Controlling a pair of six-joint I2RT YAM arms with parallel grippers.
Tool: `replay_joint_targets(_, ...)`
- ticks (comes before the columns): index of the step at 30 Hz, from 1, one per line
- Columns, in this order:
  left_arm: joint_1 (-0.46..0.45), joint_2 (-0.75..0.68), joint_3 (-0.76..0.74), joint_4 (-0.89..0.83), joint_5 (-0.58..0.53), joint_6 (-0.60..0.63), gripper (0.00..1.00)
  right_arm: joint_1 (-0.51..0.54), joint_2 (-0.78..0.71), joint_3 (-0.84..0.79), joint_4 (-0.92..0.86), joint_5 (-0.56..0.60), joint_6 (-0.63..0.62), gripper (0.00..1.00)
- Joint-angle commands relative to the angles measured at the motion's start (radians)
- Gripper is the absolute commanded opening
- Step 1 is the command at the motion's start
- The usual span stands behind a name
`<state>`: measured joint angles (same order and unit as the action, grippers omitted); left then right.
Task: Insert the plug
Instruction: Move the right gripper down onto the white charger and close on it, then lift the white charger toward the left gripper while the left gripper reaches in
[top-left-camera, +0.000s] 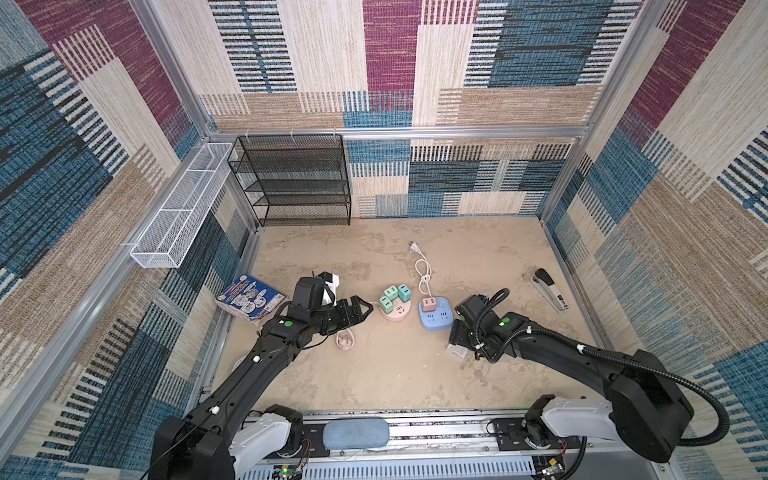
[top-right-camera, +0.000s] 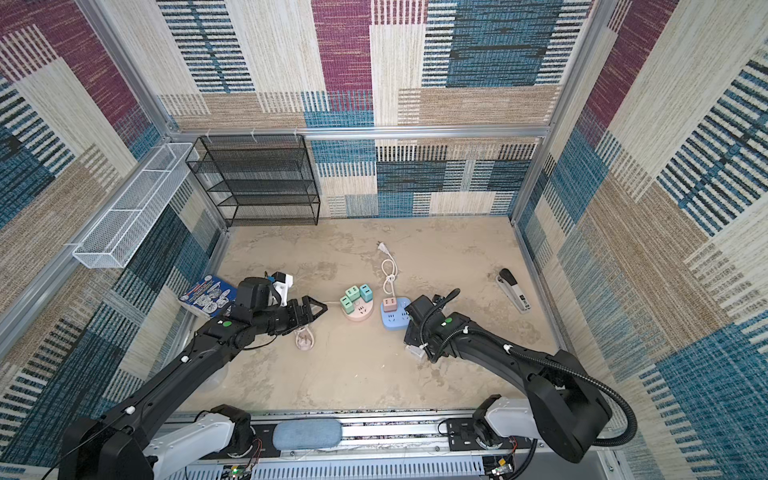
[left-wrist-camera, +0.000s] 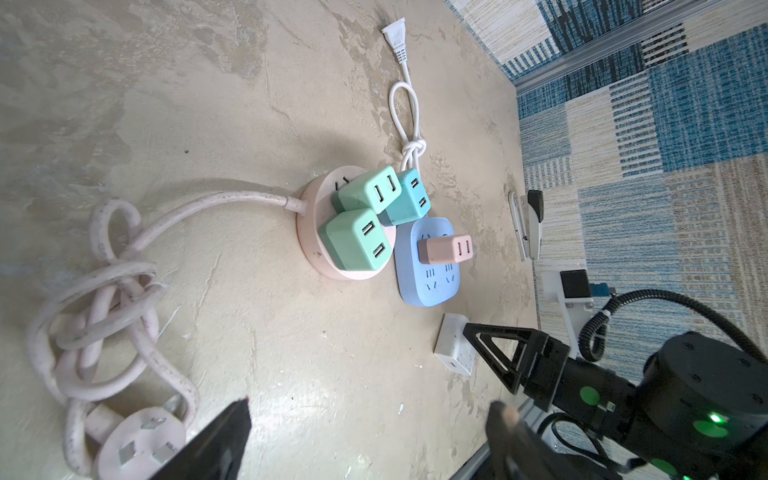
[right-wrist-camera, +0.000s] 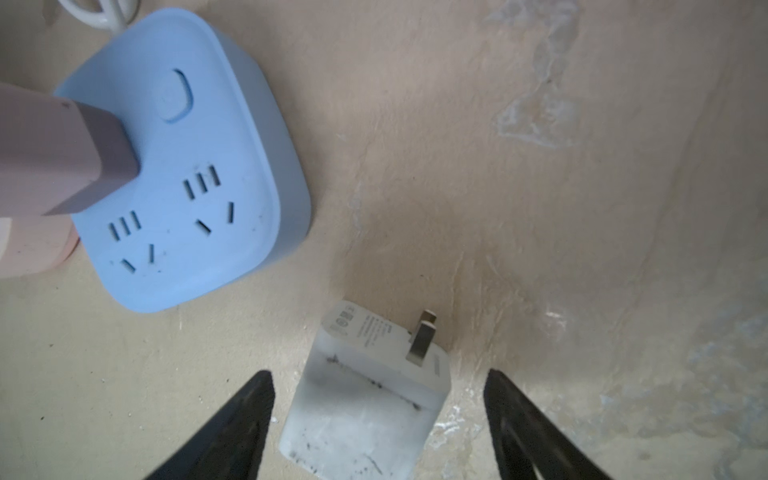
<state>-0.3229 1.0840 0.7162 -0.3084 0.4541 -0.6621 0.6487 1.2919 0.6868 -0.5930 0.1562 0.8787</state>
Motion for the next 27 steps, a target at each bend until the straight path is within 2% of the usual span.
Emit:
replay_joint_targets(1, -0.001, 0.0, -0.003, 0.03, 0.017, -0.022, 0.93, 0.004, 0.001, -0.006, 0.022, -0.005, 0.019, 0.8)
replay_joint_targets(11, -0.001, 0.014, -0.014, 0.046, 0.026, -0.024, 0.93, 0.02, 0.063, -0.029, 0.069, -0.062, -0.013, 0.79)
replay_joint_targets(18, 0.0, 0.013, -0.016, 0.046, 0.025, -0.024, 0.93, 0.032, 0.074, -0.026, 0.068, -0.066, -0.035, 0.72)
replay_joint_targets(23, -0.001, 0.011, -0.02, 0.048, 0.027, -0.025, 0.93, 0.037, 0.082, -0.034, 0.072, -0.076, -0.055, 0.63)
replay_joint_targets(27, -0.001, 0.008, -0.021, 0.048, 0.025, -0.022, 0.92, 0.04, 0.091, -0.043, 0.074, -0.079, -0.073, 0.61)
